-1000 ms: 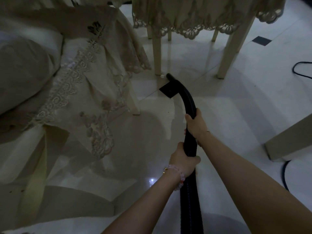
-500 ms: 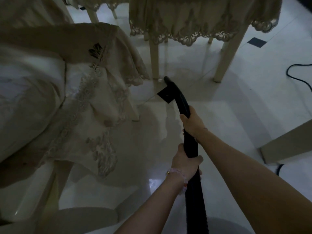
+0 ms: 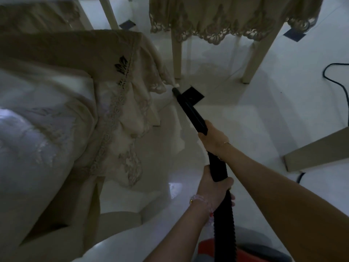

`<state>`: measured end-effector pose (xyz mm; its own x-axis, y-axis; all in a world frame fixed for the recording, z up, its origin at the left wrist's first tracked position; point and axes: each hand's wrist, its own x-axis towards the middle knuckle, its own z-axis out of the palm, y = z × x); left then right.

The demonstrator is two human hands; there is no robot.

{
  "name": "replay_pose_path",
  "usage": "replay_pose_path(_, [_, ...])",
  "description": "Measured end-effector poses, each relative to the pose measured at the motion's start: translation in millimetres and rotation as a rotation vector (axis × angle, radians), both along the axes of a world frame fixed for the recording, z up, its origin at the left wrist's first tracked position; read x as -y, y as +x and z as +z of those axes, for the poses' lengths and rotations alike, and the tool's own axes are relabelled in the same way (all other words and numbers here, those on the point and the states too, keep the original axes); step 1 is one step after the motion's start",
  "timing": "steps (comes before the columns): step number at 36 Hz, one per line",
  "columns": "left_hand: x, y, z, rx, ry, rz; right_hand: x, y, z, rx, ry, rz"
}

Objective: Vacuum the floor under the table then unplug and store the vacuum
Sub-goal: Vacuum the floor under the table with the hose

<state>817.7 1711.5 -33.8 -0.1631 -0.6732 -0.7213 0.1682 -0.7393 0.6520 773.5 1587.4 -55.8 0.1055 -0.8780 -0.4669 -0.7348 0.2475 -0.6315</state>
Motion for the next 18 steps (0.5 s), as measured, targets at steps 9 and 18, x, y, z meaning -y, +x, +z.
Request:
replay_pose_path(9, [-28.7,-3.7,36.8,0.041,0.043,-0.052,-33.0,-6.6,32.0,-0.035,0.081,-0.034])
replay_pose_path(18, [-11.3,1.8,32.7,0.086,0.034,0.051,-19.7,10.2,37.8,0.024,-0.105,-0.085])
